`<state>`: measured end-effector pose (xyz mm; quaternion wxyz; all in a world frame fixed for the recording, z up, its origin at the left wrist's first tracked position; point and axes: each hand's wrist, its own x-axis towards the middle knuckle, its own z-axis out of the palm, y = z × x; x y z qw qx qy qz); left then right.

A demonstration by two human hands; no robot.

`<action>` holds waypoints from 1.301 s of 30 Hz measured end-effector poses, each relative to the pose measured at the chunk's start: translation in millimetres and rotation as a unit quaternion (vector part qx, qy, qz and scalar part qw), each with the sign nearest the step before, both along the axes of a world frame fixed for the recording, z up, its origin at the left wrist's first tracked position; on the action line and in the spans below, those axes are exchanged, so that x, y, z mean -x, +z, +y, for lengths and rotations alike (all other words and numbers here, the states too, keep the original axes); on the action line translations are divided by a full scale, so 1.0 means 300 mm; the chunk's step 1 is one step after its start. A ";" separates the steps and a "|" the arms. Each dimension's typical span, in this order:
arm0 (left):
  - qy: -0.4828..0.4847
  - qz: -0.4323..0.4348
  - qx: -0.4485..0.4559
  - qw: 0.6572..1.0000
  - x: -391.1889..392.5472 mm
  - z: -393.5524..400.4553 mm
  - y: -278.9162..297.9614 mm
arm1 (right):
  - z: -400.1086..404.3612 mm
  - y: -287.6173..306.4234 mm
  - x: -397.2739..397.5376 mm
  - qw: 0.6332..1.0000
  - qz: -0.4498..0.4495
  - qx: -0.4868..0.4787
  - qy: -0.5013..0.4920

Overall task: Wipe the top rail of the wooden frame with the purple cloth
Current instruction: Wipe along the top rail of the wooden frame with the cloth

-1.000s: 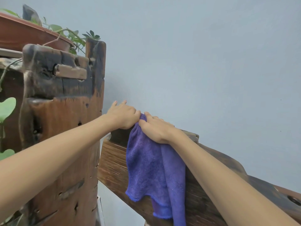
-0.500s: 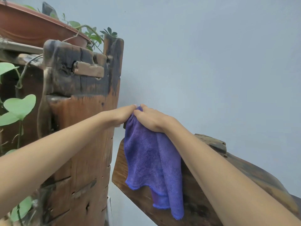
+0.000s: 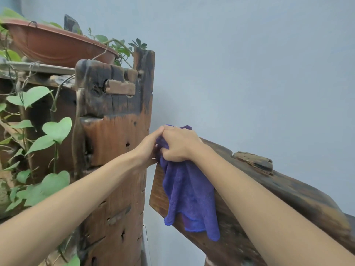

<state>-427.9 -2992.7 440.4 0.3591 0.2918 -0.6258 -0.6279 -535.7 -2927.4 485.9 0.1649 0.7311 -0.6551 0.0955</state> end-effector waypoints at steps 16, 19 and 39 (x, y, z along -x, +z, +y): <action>0.036 -0.018 0.135 0.990 -0.052 0.297 -0.028 | 0.408 -0.307 0.036 0.955 -0.286 0.034 0.076; 0.032 -0.083 0.174 0.981 -0.032 0.364 -0.053 | 0.505 -0.352 0.060 0.956 -0.278 0.076 0.054; -0.298 -0.181 0.271 0.897 0.093 0.844 -0.257 | 1.213 -0.600 0.238 0.931 -0.318 -0.010 -0.177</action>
